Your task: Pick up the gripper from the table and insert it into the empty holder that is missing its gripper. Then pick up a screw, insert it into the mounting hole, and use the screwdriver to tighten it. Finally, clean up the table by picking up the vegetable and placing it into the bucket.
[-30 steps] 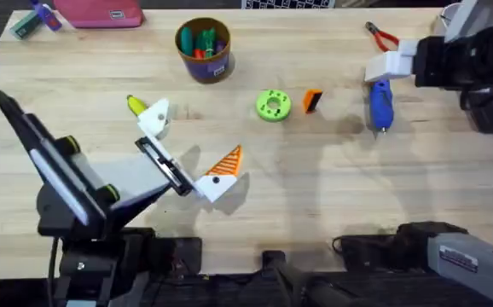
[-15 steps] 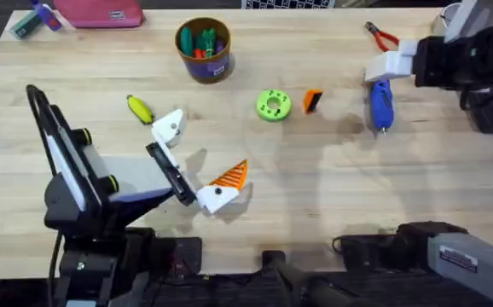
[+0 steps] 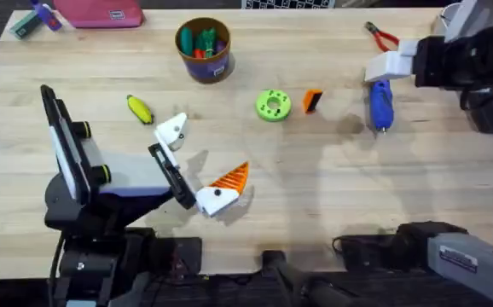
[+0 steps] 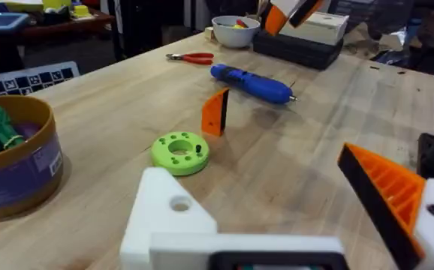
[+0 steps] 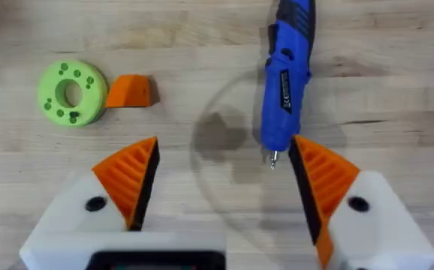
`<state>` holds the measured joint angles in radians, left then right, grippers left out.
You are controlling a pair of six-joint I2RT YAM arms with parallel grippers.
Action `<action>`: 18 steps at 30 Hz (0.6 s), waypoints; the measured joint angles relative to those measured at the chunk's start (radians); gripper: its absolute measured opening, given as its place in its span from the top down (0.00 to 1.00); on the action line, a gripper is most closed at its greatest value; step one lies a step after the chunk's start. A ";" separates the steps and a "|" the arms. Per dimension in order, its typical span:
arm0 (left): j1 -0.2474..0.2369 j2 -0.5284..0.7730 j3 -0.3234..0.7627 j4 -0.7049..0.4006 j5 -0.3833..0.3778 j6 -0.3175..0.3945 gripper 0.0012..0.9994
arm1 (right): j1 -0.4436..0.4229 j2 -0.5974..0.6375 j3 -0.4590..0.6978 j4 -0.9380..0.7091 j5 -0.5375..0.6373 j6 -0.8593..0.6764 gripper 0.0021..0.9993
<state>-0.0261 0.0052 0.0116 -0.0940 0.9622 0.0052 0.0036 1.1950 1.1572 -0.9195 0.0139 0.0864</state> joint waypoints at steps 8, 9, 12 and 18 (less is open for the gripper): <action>0.000 0.000 0.000 -0.001 0.007 -0.007 0.01 | 0.000 0.000 0.000 0.000 0.000 0.000 0.01; 0.000 0.000 0.000 -0.001 0.007 -0.007 0.01 | 0.000 0.000 0.000 0.000 0.000 0.000 0.01; 0.000 0.000 0.000 -0.001 0.007 -0.007 0.01 | 0.000 0.000 0.000 0.000 0.000 0.000 0.01; 0.000 0.000 0.000 -0.001 0.007 -0.007 0.01 | 0.000 0.000 0.000 0.000 0.000 0.000 0.01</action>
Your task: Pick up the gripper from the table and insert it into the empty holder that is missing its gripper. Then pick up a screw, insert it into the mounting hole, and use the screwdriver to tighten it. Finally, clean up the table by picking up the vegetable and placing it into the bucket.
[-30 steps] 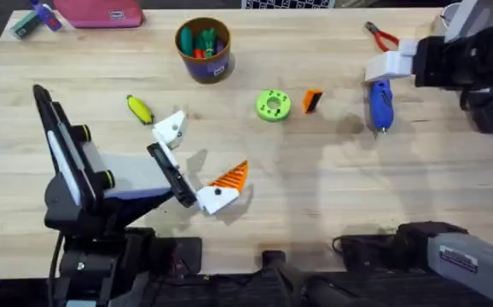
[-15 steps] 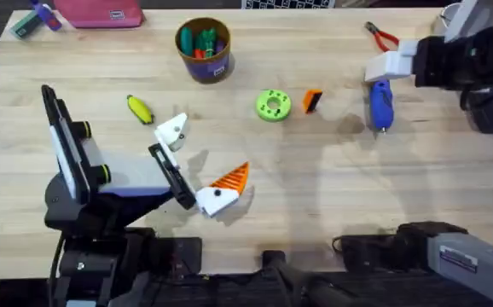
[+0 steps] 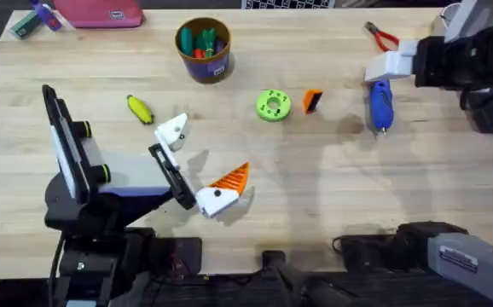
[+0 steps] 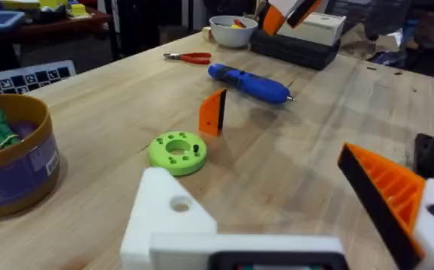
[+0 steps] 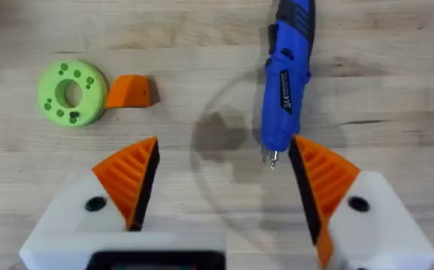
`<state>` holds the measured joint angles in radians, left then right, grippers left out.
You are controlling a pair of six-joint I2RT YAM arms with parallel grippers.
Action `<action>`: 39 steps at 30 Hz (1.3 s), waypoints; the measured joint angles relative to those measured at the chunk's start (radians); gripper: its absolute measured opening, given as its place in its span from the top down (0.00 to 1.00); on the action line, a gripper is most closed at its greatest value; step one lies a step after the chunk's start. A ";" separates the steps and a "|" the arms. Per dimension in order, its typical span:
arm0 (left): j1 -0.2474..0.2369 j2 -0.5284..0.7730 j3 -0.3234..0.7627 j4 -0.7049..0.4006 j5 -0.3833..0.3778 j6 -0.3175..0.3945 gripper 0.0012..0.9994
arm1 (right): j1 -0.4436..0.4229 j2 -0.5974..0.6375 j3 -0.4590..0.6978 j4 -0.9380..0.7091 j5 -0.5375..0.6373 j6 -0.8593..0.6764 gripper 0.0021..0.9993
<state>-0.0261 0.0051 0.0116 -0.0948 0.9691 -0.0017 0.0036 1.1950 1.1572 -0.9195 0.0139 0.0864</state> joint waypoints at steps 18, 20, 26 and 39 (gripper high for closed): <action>0.000 0.000 0.000 0.000 0.000 0.000 0.01 | 0.161 0.100 0.073 -0.122 -0.062 0.015 0.01; 0.000 0.000 0.000 0.000 0.000 0.000 0.01 | 0.211 0.175 0.137 -0.169 -0.062 0.029 0.01; 0.000 0.000 0.000 0.000 0.001 0.000 0.01 | 0.344 0.368 0.332 -0.285 0.015 0.139 0.01; 0.000 0.000 0.000 0.000 0.001 0.000 0.01 | 0.386 0.452 0.393 -0.267 0.115 0.237 0.01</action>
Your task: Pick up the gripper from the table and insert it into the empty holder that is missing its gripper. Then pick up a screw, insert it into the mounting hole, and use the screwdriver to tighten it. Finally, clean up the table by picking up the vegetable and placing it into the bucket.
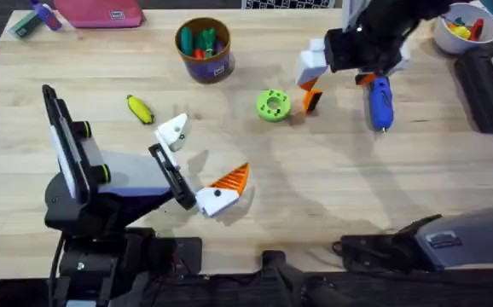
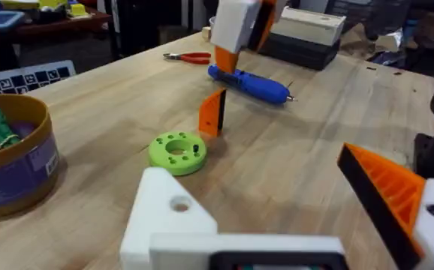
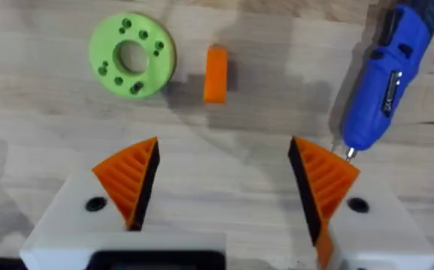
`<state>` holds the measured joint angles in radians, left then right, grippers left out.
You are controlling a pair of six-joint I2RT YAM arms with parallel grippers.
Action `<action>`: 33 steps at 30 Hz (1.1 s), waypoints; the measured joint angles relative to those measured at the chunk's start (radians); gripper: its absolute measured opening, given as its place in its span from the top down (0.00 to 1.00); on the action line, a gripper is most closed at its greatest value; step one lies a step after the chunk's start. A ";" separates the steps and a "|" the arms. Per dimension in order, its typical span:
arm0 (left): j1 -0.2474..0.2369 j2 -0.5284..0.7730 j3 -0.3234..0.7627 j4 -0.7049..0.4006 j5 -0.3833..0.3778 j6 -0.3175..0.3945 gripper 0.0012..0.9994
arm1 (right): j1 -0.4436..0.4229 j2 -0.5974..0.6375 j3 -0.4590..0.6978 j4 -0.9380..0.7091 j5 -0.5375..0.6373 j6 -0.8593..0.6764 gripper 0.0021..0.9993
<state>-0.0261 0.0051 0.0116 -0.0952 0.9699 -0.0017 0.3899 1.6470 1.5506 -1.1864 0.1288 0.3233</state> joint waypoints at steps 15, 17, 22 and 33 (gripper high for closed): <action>0.000 0.000 0.000 0.000 0.000 0.000 0.01 | -0.064 0.207 0.001 0.110 -0.053 -0.058 0.01; 0.000 0.000 0.000 0.000 0.000 0.000 0.01 | -0.066 0.226 0.001 0.110 -0.060 -0.057 0.01; 0.000 0.000 0.000 0.000 0.001 0.000 0.01 | -0.068 0.250 0.001 0.113 -0.071 -0.053 0.07; 0.000 0.000 0.000 0.000 0.003 0.000 0.01 | -0.068 0.255 0.001 0.114 -0.074 -0.045 0.40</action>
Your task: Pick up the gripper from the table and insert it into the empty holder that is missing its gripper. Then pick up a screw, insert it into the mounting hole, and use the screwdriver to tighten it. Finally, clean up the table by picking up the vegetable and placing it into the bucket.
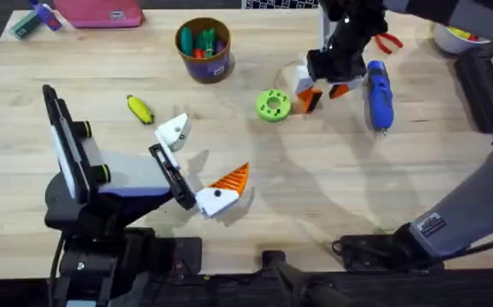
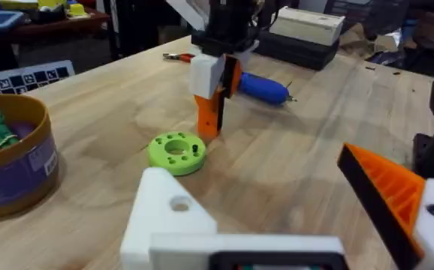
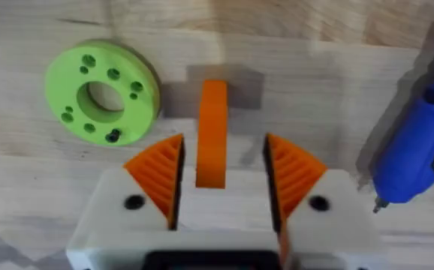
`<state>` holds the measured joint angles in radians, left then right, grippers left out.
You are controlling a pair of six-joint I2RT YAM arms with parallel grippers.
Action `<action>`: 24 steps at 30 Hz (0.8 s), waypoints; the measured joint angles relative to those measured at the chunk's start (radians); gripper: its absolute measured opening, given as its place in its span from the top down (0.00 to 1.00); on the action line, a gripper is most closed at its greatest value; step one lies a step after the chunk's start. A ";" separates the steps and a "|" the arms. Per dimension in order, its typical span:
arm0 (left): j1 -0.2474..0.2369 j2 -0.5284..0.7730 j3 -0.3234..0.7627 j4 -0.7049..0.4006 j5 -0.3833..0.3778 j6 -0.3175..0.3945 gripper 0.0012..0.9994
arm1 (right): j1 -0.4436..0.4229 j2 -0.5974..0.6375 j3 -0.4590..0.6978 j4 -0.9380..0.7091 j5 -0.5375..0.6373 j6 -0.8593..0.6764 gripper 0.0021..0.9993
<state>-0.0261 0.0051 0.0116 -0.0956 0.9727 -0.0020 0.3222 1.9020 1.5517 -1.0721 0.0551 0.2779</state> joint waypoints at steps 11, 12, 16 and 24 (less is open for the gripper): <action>0.000 0.000 0.000 0.000 0.000 0.000 0.01 | 0.000 0.000 0.001 0.004 0.000 0.006 0.99; 0.000 0.000 0.000 0.000 0.000 0.000 0.01 | 0.000 0.000 0.001 0.004 -0.001 0.006 0.99; 0.000 0.000 0.000 0.000 0.000 0.000 0.01 | 0.001 -0.003 0.001 0.000 -0.001 0.007 0.99; 0.000 0.000 0.000 0.000 0.000 0.000 0.01 | 0.001 -0.207 0.001 -0.008 -0.014 0.059 0.99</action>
<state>-0.0261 0.0051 0.0116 -0.0956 0.9726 -0.0021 0.3233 1.6951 1.5528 -1.0800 0.0415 0.3372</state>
